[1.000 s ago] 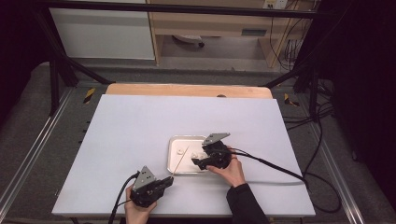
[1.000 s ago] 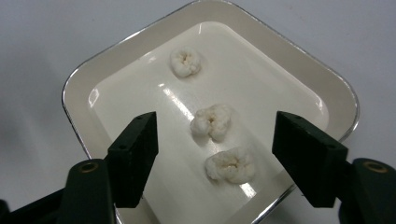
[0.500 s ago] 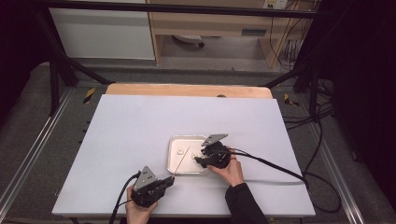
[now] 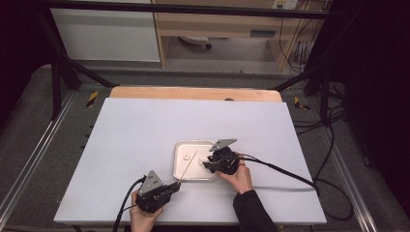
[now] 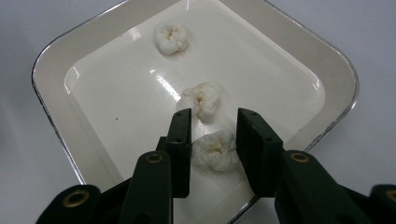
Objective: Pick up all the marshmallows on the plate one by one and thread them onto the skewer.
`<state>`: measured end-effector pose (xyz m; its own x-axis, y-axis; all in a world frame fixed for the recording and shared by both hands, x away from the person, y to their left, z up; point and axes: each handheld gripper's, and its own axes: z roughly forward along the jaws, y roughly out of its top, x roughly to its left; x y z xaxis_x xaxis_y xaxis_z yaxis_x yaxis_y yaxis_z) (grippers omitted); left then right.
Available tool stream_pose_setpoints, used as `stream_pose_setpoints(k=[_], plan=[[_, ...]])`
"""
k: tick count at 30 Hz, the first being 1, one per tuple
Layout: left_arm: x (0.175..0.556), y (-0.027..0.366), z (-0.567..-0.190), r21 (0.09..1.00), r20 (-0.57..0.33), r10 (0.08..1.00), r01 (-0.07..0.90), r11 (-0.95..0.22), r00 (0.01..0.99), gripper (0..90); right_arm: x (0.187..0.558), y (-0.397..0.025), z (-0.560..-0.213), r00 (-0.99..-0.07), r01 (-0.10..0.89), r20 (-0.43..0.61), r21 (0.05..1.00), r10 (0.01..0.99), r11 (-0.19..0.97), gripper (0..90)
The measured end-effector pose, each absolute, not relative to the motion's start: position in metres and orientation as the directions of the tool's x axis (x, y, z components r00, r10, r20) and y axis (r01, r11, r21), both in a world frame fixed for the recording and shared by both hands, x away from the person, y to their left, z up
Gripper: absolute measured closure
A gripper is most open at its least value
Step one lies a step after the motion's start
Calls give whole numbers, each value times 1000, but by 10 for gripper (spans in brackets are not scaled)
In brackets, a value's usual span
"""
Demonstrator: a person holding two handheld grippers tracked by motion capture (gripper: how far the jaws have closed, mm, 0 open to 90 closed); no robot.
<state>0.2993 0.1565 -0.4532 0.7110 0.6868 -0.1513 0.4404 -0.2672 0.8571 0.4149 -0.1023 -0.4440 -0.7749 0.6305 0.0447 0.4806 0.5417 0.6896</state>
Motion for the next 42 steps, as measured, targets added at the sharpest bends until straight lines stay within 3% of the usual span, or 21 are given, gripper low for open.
stream_pose_setpoints(k=[11,28,42], plan=[[300,148,-455,868,-134,667,411,-278,733,881,407,-128,-422,-763,512,190,760,618,399,698],[301,138,-456,888,-90,642,353,-295,761,881,395,-152,-375,-784,497,372,856,496,144,697],[300,138,-456,895,-80,633,335,-294,770,881,399,-144,-371,-789,513,421,853,448,102,697]])
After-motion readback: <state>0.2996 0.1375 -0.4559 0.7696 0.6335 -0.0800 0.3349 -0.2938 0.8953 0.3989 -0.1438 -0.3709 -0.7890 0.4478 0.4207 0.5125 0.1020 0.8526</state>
